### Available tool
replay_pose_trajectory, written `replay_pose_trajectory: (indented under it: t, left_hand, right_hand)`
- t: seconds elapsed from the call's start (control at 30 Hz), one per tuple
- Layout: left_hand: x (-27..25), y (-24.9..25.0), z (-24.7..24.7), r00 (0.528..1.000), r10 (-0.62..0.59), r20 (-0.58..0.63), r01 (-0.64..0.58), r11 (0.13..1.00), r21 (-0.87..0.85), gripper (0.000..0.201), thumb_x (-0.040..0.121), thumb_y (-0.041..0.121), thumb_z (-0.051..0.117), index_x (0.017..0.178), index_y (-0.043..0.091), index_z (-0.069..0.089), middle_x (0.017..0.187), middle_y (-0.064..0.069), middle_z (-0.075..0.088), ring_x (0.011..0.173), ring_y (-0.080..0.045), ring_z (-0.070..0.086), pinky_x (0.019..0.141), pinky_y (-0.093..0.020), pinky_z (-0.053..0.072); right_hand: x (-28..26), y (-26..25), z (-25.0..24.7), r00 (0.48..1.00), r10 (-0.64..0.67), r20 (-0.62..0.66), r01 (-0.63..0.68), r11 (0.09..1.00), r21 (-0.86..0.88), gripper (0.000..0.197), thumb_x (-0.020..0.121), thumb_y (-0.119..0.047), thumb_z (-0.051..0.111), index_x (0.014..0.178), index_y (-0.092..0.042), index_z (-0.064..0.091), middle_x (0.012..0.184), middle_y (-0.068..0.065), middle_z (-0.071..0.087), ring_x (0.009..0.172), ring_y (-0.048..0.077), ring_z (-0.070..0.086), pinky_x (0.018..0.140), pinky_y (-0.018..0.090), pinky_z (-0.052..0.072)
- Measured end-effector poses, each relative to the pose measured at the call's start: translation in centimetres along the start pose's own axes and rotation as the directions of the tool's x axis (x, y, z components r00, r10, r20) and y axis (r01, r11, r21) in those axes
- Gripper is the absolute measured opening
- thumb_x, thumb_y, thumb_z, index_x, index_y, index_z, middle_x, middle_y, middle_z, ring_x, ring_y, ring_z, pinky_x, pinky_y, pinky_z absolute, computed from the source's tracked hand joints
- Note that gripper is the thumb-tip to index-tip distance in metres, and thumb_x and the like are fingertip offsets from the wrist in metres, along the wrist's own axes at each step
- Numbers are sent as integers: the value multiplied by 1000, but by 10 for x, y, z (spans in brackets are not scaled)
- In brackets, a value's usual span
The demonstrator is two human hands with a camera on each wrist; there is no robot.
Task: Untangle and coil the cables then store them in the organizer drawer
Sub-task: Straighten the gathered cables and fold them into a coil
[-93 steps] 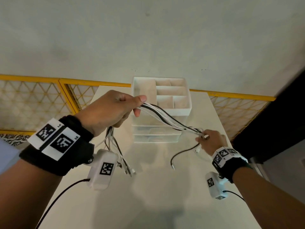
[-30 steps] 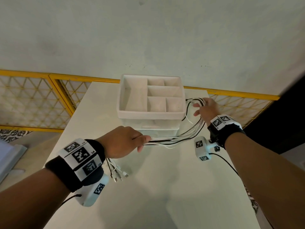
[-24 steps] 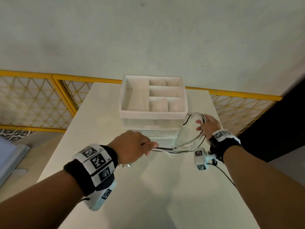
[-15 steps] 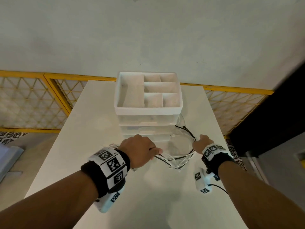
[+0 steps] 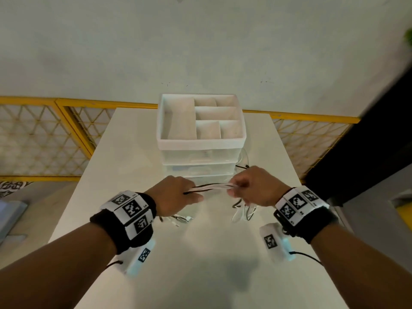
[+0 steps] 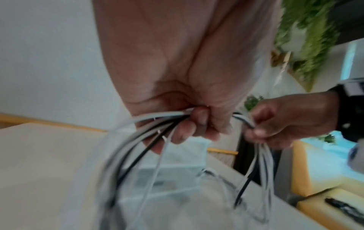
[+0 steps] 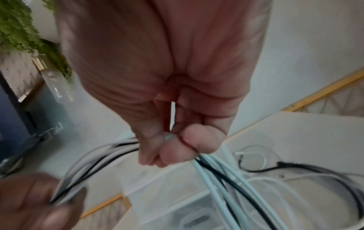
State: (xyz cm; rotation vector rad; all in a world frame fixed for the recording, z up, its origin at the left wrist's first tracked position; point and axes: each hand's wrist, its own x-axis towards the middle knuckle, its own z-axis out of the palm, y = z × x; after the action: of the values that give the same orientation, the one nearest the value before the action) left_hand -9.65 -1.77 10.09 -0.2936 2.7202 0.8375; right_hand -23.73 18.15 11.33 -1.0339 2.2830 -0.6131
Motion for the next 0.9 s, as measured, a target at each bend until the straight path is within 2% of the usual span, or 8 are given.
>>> replay_pose_trajectory:
  t: [0.1,0.23,0.37,0.43,0.53,0.7,0.8,0.9]
  left_hand:
    - [-14,-37,9,994,-103,-42,100,993,-55,34,99,42,49,75,18,50,70,-1,55,62,-15,51,57,-24,35]
    - [-28,-69,20,983,-167,-80,149,969,-196,33,100,40,48,82,13,54,80,-11,62,74,-27,57,67,-34,43]
    - [-41,-67,18,990,-102,-97,73,961,-266,40,98,47,49,83,10,53,63,8,48,58,-11,43,58,-23,36]
    - [-46,-63,15,985,-105,-137,54,941,-335,48,96,54,44,84,9,56,53,12,43,50,-5,41,54,-16,35]
    - [-51,-60,9,979,-130,-158,66,931,-359,49,91,64,42,73,21,56,51,11,41,46,-8,37,51,-25,40]
    - [-53,-43,3,982,-119,-145,77,960,-269,47,96,52,49,74,12,55,55,6,42,38,-7,35,37,-18,34]
    - [-53,-26,-4,986,-70,-148,40,979,-198,50,97,52,48,79,6,57,61,3,46,39,-2,43,38,-11,35]
    - [-51,-2,-11,988,-20,-151,-8,984,-180,47,98,49,47,79,7,59,63,3,50,39,2,46,35,-10,34]
  right_hand:
    - [-7,16,-14,992,16,-123,-22,999,-45,30,87,-21,72,63,-37,66,46,-16,61,46,-1,62,52,7,41]
    - [-9,37,-5,951,54,-305,-72,996,-48,13,86,-11,71,81,-21,78,60,-12,69,59,4,67,60,6,44]
    - [-10,56,31,912,124,-391,-151,988,-39,11,87,-12,71,92,-20,78,79,-9,68,77,10,62,68,6,37]
    - [-13,61,53,920,149,-362,-180,982,-54,11,86,-15,72,95,-18,78,78,-11,64,78,9,61,71,11,37]
    - [-21,59,79,985,115,-126,-138,972,-189,13,85,-20,71,96,-17,77,77,-10,65,88,19,68,79,18,39]
    - [-28,44,78,978,183,104,-150,953,-263,38,81,-19,69,118,-29,69,122,-7,66,117,12,58,94,17,37]
    - [-28,12,63,994,84,76,-73,987,-140,48,78,-15,68,121,-36,64,111,-18,58,87,-15,54,85,9,38]
    - [-29,-42,51,995,-104,2,104,993,56,49,77,-22,78,122,-35,61,109,-19,63,79,-6,57,75,12,44]
